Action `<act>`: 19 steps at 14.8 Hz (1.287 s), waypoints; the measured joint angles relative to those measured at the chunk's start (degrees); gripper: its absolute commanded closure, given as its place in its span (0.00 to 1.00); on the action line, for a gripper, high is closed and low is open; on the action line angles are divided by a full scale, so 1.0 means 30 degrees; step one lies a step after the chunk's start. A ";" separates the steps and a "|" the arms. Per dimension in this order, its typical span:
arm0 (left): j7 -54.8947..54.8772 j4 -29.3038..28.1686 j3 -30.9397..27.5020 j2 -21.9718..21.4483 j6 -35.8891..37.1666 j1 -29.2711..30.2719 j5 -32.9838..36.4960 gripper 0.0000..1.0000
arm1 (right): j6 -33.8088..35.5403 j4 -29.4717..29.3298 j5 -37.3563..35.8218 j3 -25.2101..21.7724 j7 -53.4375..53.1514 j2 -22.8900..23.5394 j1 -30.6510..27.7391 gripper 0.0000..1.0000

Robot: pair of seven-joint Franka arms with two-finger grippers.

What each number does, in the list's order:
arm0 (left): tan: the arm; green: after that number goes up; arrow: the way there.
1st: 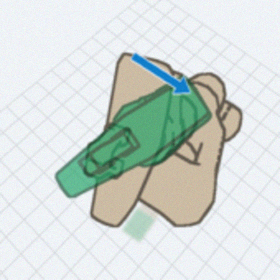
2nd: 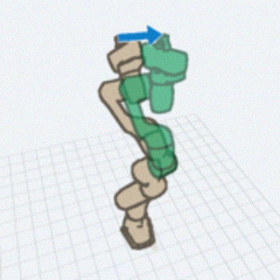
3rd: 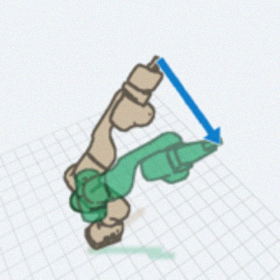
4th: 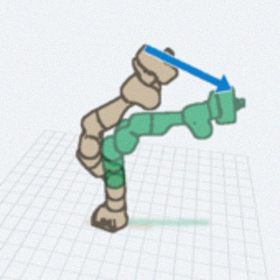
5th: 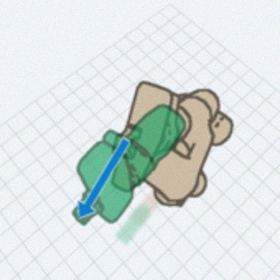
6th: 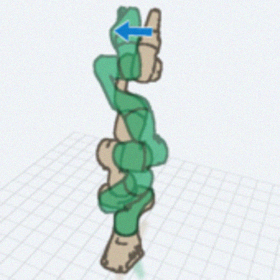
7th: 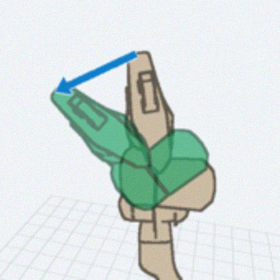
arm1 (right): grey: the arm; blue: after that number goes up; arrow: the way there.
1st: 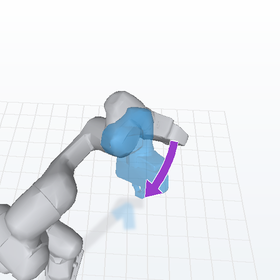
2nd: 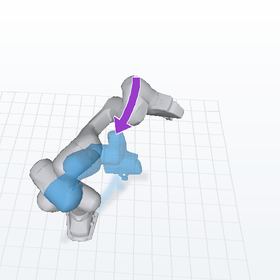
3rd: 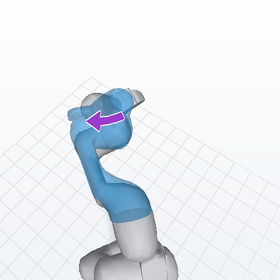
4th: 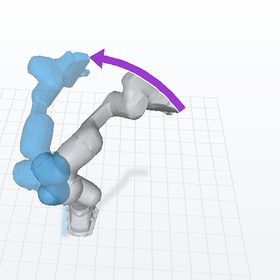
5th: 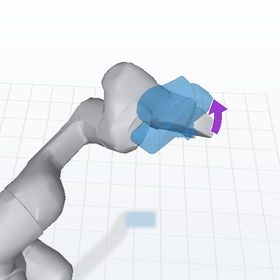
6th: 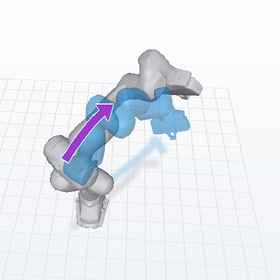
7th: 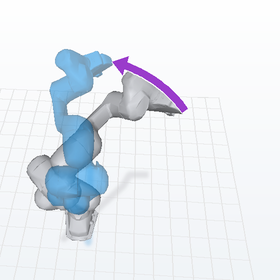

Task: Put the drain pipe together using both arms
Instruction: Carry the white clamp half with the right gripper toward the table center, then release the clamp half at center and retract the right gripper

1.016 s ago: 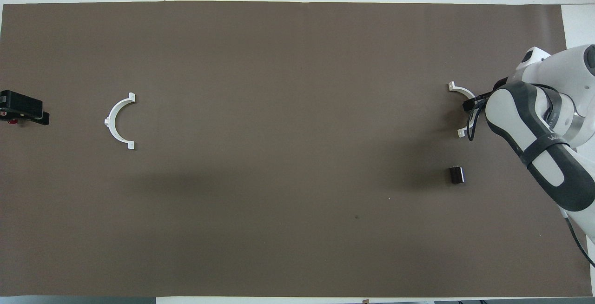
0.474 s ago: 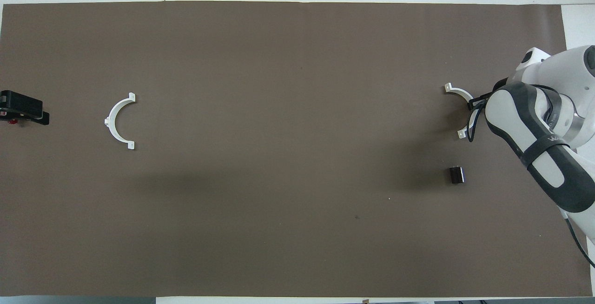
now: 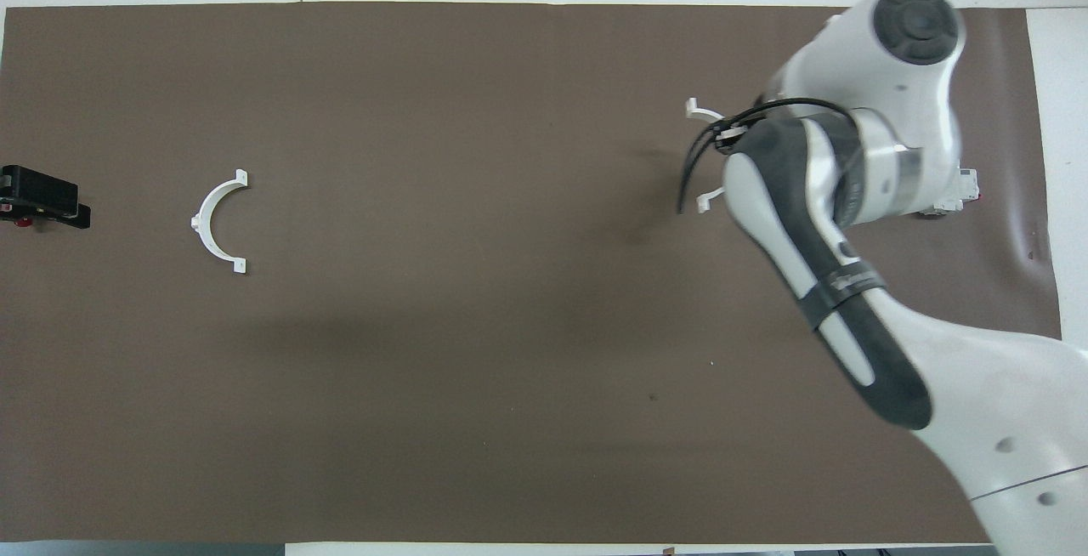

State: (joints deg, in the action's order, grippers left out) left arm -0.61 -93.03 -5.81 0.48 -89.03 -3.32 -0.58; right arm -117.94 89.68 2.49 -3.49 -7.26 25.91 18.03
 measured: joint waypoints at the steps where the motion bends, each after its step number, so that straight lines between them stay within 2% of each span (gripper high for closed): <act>1: 0.0000 0.0000 0.0000 0.0000 0.0000 0.0000 0.0000 0.00 | -0.0193 -0.0452 -0.0225 0.0008 -0.2125 0.0593 0.1408 1.00; 3: 0.0000 0.0000 0.0000 0.0000 0.0000 0.0000 0.0000 0.00 | -0.0936 -0.1123 -0.0485 -0.0012 -0.4405 0.2011 0.3131 1.00; 6: 0.0000 0.0000 0.0000 0.0000 0.0000 0.0000 0.0000 0.00 | -0.1329 -0.1850 -0.0489 -0.0013 -0.5927 0.3549 0.3986 1.00; 9: 0.0000 0.0000 0.0000 0.0000 0.0000 0.0000 0.0000 0.00 | -0.1431 -0.2179 -0.0575 -0.0071 -0.6868 0.4197 0.4965 1.00; 13: 0.0000 0.0000 0.0000 -0.0001 0.0000 0.0000 0.0000 0.00 | -0.1637 -0.2323 -0.0569 -0.0061 -0.6906 0.4319 0.5223 0.98; 14: 0.0000 0.0000 0.0000 -0.0001 0.0000 0.0000 0.0000 0.00 | -0.1692 -0.2323 -0.0569 -0.0057 -0.6906 0.4325 0.5221 0.93; 15: 0.0000 0.0000 0.0000 -0.0002 0.0000 0.0000 0.0000 0.00 | -0.1733 -0.2323 -0.0569 -0.0045 -0.6906 0.4329 0.5222 0.71; 16: 0.0000 0.0000 0.0000 -0.0002 0.0000 0.0000 0.0000 0.00 | -0.1751 -0.2323 -0.0569 -0.0034 -0.6905 0.4333 0.5224 0.24; 17: 0.0000 0.0000 0.0000 -0.0002 0.0000 0.0000 0.0000 0.00 | -0.1785 -0.2323 -0.0569 -0.0021 -0.6905 0.4346 0.5232 0.00; 19: 0.0000 0.0000 0.0000 -0.0002 0.0000 0.0000 0.0000 0.00 | -0.1931 -0.2351 -0.0570 -0.0018 -0.6905 0.4353 0.5262 0.00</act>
State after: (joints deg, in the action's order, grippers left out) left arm -0.61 -93.03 -5.81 0.47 -89.03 -3.32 -0.58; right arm -123.73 82.62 0.77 -3.54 -27.98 38.97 33.81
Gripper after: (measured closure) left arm 0.000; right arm 0.529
